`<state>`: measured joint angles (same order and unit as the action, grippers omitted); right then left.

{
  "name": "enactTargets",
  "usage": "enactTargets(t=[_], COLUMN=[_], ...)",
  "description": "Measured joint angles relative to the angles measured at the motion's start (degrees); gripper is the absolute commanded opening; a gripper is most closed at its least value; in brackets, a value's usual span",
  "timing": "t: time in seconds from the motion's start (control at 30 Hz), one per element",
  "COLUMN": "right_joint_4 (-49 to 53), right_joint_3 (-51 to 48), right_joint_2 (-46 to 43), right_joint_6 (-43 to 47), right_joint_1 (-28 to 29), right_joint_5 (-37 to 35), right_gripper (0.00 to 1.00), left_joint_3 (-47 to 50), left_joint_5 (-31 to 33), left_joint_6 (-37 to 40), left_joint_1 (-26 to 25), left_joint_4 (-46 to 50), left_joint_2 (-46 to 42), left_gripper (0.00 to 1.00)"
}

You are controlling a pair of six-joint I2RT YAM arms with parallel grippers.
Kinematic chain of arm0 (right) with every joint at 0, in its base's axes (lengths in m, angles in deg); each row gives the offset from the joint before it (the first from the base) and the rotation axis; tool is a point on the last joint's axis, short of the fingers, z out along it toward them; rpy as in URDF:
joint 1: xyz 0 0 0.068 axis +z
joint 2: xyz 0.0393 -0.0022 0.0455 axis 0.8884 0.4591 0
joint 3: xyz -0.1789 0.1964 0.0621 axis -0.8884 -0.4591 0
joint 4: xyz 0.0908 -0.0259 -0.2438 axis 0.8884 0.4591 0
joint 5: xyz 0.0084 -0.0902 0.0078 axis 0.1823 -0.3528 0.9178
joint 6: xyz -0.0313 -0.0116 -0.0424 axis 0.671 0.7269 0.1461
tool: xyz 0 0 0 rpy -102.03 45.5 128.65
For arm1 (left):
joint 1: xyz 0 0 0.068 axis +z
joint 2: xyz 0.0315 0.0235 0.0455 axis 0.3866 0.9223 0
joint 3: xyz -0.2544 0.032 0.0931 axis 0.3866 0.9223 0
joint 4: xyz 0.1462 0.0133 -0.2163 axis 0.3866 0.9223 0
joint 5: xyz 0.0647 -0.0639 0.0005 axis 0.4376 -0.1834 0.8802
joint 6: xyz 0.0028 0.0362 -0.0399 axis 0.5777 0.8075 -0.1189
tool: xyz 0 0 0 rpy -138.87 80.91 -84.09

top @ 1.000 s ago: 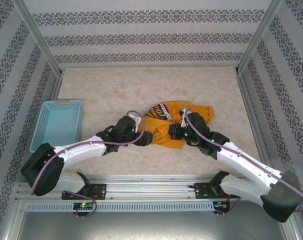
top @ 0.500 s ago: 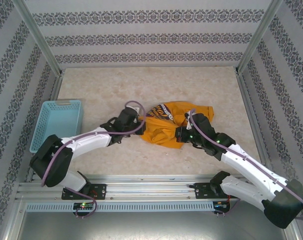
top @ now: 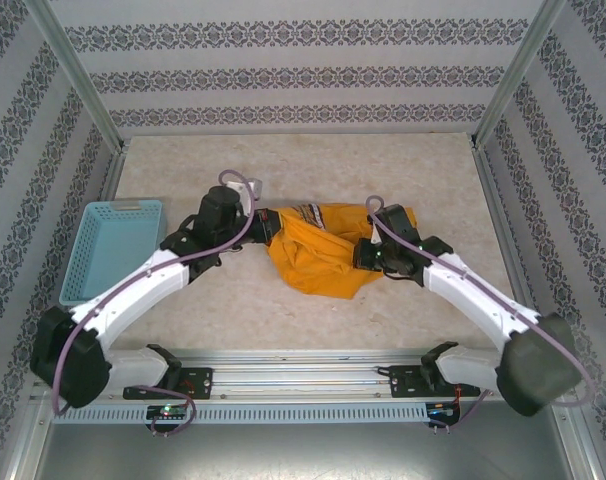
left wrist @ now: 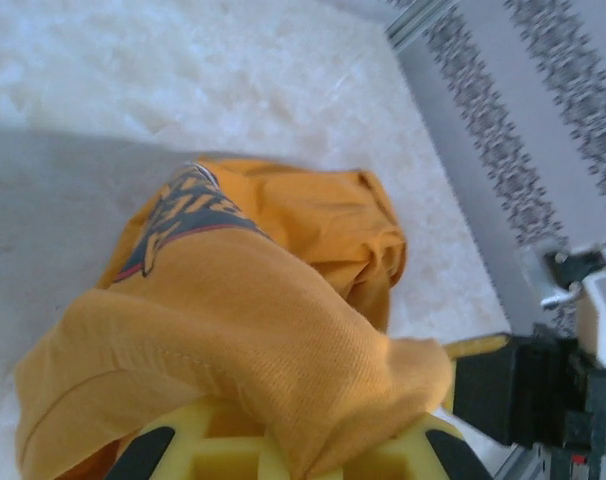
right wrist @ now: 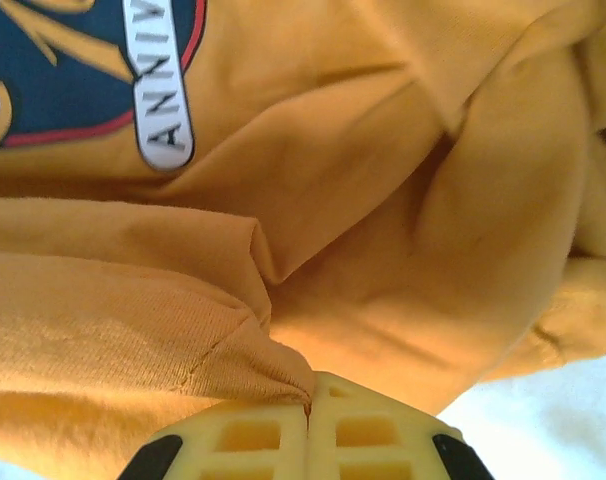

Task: Fold the inside-out t-shirt

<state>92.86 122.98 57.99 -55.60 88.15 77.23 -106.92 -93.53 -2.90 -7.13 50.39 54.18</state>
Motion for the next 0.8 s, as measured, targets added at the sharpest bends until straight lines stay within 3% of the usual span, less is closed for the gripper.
enactTargets(t=[0.1, 0.27, 0.57, 0.8], right_joint_4=[0.4, 1.7, -4.3, -14.1], right_joint_3=[3.7, 7.5, -7.4, -11.6], right_joint_2=[7.2, 12.0, -11.0, -2.5], right_joint_6=[1.6, 2.6, -2.6, -9.0], right_joint_1=[-2.3, -4.2, 8.5, 12.3], right_joint_5=[-2.6, -3.3, -2.2, 0.7], right_gripper=[0.38, 0.57, 0.61, 0.44], left_joint_3=[-3.9, -4.8, -4.8, -4.8], left_joint_5=[-0.5, 0.2, 2.5, 3.3], left_joint_6=[0.0, -0.9, -1.6, -2.2], left_joint_1=[0.1, 0.8, 1.1, 1.1], left_joint_4=[3.0, 7.6, 8.3, 8.3], left_joint_2=[8.3, 13.6, 13.3, 14.0], left_gripper=[0.00, 0.00, 0.00, 0.00])
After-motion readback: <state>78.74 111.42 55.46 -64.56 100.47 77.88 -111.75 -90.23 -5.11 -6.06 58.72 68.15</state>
